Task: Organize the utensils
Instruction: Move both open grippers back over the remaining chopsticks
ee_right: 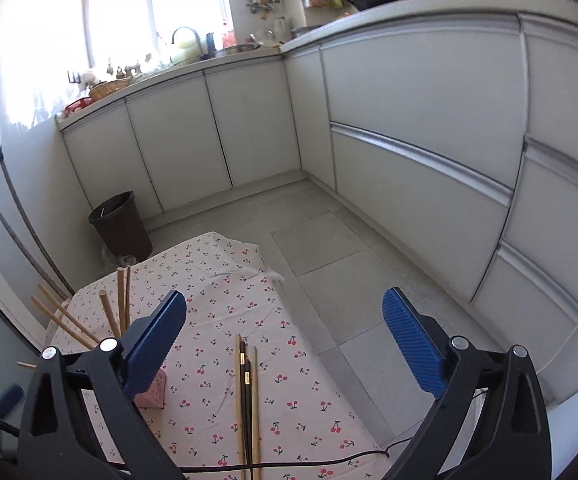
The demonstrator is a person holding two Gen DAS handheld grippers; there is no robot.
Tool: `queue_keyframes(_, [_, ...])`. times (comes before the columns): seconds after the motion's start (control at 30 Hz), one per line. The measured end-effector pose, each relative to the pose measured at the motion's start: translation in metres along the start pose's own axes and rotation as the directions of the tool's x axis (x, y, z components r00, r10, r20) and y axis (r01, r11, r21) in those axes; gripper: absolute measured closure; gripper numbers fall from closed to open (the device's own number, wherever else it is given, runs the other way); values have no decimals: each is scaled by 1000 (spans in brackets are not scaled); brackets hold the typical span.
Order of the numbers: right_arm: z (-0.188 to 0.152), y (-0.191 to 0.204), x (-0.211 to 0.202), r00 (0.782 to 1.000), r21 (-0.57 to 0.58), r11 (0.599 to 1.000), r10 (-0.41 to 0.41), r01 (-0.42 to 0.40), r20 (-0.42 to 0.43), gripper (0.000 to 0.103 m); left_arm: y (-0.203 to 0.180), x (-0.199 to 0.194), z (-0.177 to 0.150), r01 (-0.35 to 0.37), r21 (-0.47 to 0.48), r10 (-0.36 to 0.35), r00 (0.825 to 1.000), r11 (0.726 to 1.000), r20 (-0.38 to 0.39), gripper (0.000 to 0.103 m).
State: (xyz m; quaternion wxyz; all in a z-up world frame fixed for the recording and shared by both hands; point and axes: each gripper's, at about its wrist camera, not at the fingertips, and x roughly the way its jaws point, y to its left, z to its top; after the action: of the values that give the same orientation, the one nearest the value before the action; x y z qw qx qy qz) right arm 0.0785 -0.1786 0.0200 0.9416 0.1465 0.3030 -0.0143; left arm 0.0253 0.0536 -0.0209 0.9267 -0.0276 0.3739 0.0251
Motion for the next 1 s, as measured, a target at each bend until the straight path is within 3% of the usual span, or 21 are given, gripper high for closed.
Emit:
queue_keyframes(0.1, [-2, -29, 21, 998, 114, 993, 24, -17, -63, 7, -17, 33, -28, 65, -10, -66, 985, 998, -159, 7])
queue_keyframes(0.17, [-6, -48, 34, 993, 198, 980, 39, -16, -111, 7, -33, 54, -42, 111, -4, -108, 962, 994, -251, 7])
queue_keyframes(0.23, [-8, -68, 46, 979, 303, 952, 86, -26, -183, 7, -50, 71, -49, 147, 3, -139, 941, 989, -309, 7])
queue_keyframes(0.3, [-8, -82, 50, 967, 392, 918, 154, -64, -203, 7, -69, 85, -50, 172, 8, -159, 929, 985, -335, 7])
queue_keyframes(0.43, [-10, -101, 46, 966, 468, 880, 180, -75, -184, 7, -109, 120, -18, 214, 12, -195, 910, 977, -365, 7])
queue_keyframes(0.63, [-12, -114, 54, 943, 552, 829, 253, -96, -216, 7, -133, 196, 50, 117, 17, -101, 915, 993, -390, 13])
queue_keyframes(0.67, [-12, -114, 56, 937, 558, 824, 265, -99, -226, 7, -132, 208, 60, 107, 12, -93, 909, 994, -407, 16])
queue_keyframes(0.8, [-10, -115, 63, 916, 573, 808, 323, -136, -239, 7, -119, 257, 84, 66, -56, -85, 858, 996, -507, 46])
queue_keyframes(0.87, [-7, -114, 63, 913, 572, 807, 332, -145, -237, 7, -106, 276, 87, 39, -116, -96, 839, 992, -536, 54])
queue_keyframes(1.0, [-3, -112, 64, 896, 576, 798, 373, -177, -241, 7, -91, 291, 83, 21, -138, -95, 824, 990, -558, 73])
